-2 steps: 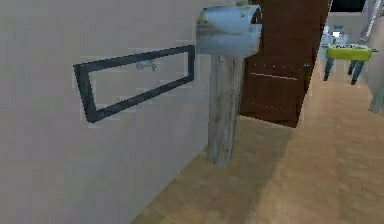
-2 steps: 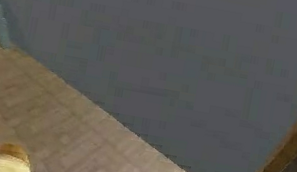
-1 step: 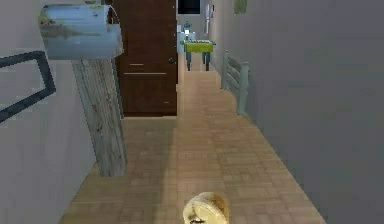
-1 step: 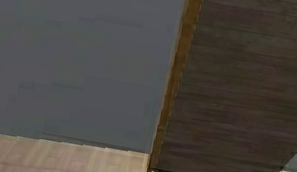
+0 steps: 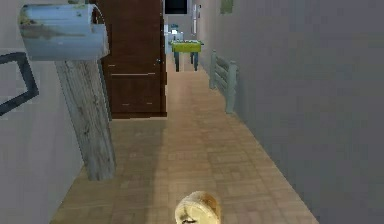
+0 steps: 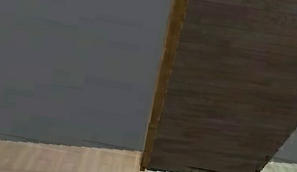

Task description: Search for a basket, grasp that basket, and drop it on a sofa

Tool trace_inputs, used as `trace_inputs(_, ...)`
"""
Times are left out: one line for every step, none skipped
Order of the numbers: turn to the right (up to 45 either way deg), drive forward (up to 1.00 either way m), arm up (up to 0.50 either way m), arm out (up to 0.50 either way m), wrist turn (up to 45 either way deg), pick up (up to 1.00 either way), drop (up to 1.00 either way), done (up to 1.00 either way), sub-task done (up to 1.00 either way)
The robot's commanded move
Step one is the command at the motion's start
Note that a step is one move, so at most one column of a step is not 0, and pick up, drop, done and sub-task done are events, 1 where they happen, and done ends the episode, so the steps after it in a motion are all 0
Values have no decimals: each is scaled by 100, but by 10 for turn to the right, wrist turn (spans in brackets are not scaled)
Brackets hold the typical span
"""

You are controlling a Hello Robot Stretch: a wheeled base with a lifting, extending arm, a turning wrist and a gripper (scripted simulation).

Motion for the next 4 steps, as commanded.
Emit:
trace_inputs(0, 45, 0, 0, 0, 0, 0, 0, 0)
trace_inputs(-450, 0, 0, 0, 0, 0, 0, 0, 0)
trace_inputs(-360, 0, 0, 0, 0, 0, 0, 0, 0)
trace_inputs(0, 0, 34, 0, 0, 0, 0, 0, 0)
